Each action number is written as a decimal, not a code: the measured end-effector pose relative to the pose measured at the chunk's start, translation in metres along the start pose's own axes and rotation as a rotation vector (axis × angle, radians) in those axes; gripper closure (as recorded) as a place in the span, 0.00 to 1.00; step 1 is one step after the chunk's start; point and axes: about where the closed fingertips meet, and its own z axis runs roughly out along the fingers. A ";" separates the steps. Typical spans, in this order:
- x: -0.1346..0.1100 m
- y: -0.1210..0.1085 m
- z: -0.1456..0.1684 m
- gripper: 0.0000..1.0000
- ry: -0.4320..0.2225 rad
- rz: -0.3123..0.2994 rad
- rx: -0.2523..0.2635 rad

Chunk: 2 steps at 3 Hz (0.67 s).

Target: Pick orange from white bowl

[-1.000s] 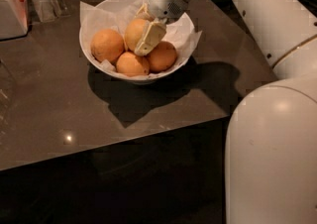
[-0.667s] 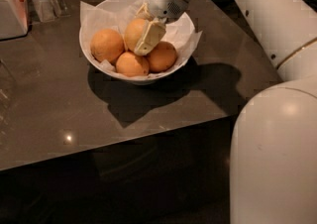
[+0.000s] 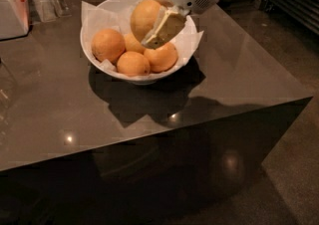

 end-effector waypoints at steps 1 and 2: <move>-0.012 0.013 -0.009 1.00 -0.018 -0.016 0.043; -0.012 0.013 -0.009 1.00 -0.018 -0.016 0.043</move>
Offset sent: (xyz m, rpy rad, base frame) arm -0.0171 -0.0001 0.0121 0.0268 -0.0396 -0.0124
